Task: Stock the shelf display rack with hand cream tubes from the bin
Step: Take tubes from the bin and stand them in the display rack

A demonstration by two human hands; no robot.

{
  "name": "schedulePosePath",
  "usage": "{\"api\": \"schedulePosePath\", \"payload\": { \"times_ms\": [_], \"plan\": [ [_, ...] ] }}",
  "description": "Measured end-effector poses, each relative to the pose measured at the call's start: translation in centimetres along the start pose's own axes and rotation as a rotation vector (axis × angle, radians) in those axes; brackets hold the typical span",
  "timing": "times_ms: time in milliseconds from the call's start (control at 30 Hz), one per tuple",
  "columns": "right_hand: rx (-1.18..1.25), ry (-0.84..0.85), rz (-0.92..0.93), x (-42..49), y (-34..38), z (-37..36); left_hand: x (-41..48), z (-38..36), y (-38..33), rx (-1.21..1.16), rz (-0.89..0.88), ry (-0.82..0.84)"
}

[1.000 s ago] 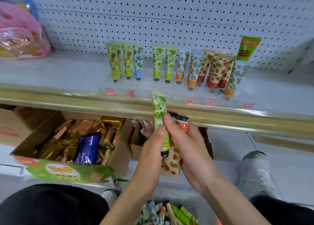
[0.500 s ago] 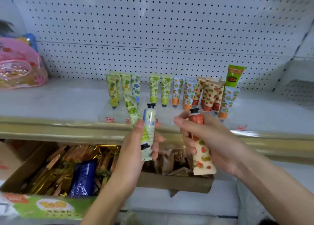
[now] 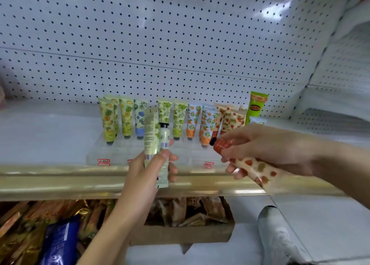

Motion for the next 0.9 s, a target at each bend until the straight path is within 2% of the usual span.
{"api": "schedulePosePath", "payload": {
  "times_ms": [133,267,333,433,533,600,700,900],
  "plan": [
    [-0.036,-0.094,-0.059,0.2,0.4,3.3,0.8,-1.1,0.7,-0.067,0.014,0.041],
    [0.164,-0.011,-0.083,0.8,1.0,4.9,1.8,-2.4,1.2,-0.150,0.037,0.057],
    [0.187,0.026,-0.078,0.9,1.7,5.4,2.3,-3.0,1.2,-0.193,0.047,0.069],
    [-0.019,-0.056,-0.041,1.4,2.9,7.1,2.8,-3.6,1.3,-0.217,0.055,0.090],
    [-0.499,-0.315,0.033,1.7,4.6,9.6,3.0,-3.7,1.2,-0.202,0.044,0.098],
    [-0.694,-0.394,0.101,2.0,5.8,9.9,3.1,-3.8,1.1,-0.195,0.037,0.107],
    [-0.732,-0.443,0.156,2.7,6.2,10.4,3.0,-3.8,1.0,-0.177,0.038,0.124],
    [-0.905,-0.467,0.155,4.7,5.4,11.2,2.8,-3.6,1.0,-0.148,0.038,0.147]
  ]
}}
Point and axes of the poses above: each hand's wrist, its own x-axis towards the middle knuckle, its own z-axis out of the back of the hand, y = z × x, the point moved 8 cm from there along x, towards the middle knuckle, and after that the axes turned 4 degrees about -x, right-handed, at the moved point
